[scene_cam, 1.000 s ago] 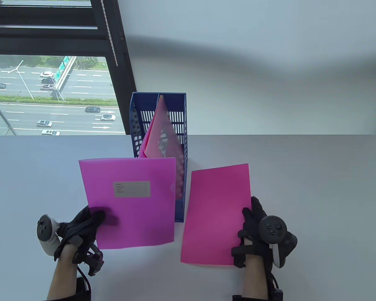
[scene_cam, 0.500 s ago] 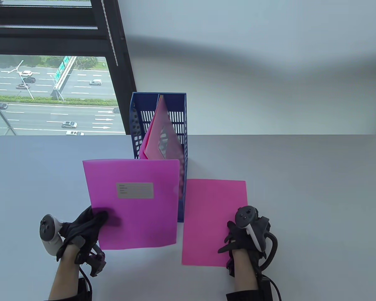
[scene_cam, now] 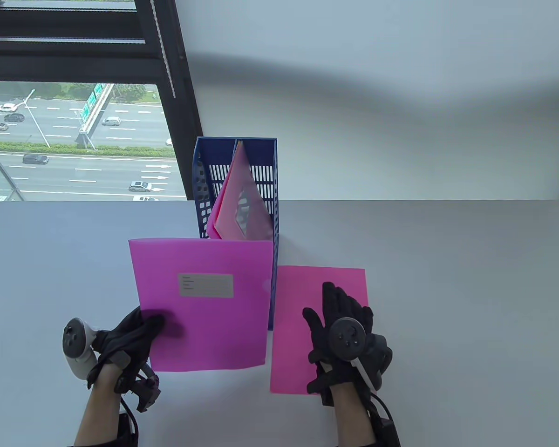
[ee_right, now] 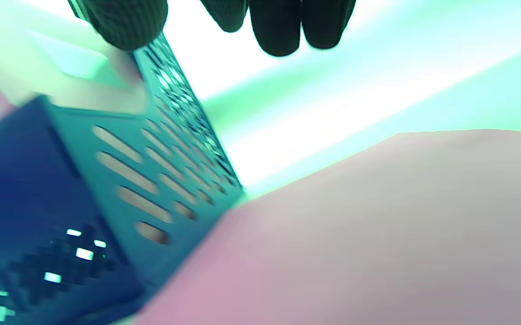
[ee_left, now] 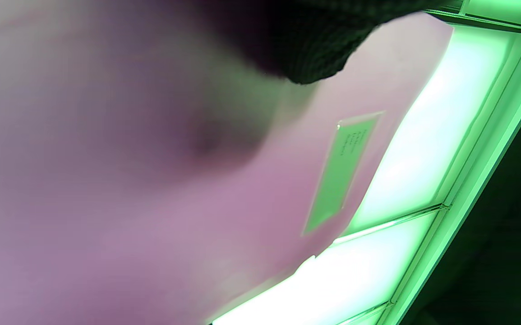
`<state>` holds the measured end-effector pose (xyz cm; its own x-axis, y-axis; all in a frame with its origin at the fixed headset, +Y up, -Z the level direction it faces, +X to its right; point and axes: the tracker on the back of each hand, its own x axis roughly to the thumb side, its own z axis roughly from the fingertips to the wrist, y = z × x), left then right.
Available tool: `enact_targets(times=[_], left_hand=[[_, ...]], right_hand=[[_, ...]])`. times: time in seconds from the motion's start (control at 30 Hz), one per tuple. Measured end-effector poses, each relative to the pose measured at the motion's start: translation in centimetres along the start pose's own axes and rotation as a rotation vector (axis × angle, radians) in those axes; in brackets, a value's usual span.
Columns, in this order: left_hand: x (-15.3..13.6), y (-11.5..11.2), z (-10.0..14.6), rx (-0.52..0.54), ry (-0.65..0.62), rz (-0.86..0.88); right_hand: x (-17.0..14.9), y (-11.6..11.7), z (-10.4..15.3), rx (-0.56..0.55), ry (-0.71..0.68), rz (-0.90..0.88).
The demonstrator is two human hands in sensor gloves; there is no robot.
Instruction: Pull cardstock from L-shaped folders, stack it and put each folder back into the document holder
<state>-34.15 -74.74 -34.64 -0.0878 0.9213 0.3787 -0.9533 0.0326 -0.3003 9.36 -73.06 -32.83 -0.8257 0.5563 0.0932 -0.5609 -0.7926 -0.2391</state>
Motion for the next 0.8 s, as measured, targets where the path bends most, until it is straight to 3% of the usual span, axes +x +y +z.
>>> enact_targets(times=[0.07, 0.23, 0.37, 0.5, 0.7, 0.8], left_hand=[[0.0, -0.1, 0.0, 0.005, -0.004, 0.007], [0.4, -0.9, -0.2, 0.010, -0.032, 0.027], [0.9, -2.2, -0.6, -0.016, -0.049, 0.010], [1.5, -3.0, -0.7, -0.030, -0.076, -0.044], [4.0, -3.8, -0.8, -0.101, -0.091, -0.540], [4.9, -4.2, -0.8, -0.133, -0.100, -0.668]], right_hand=[[0.6, 0.4, 0.2, -0.003, -0.082, -0.132], [1.6, 1.5, 0.4, 0.109, -0.209, -0.485], [2.6, 1.9, 0.6, 0.155, -0.248, -0.503], [2.7, 1.4, 0.8, 0.045, -0.260, -0.465], [2.0, 0.2, 0.9, -0.054, -0.239, -0.523], [2.0, 0.1, 1.0, -0.072, -0.238, -0.515]])
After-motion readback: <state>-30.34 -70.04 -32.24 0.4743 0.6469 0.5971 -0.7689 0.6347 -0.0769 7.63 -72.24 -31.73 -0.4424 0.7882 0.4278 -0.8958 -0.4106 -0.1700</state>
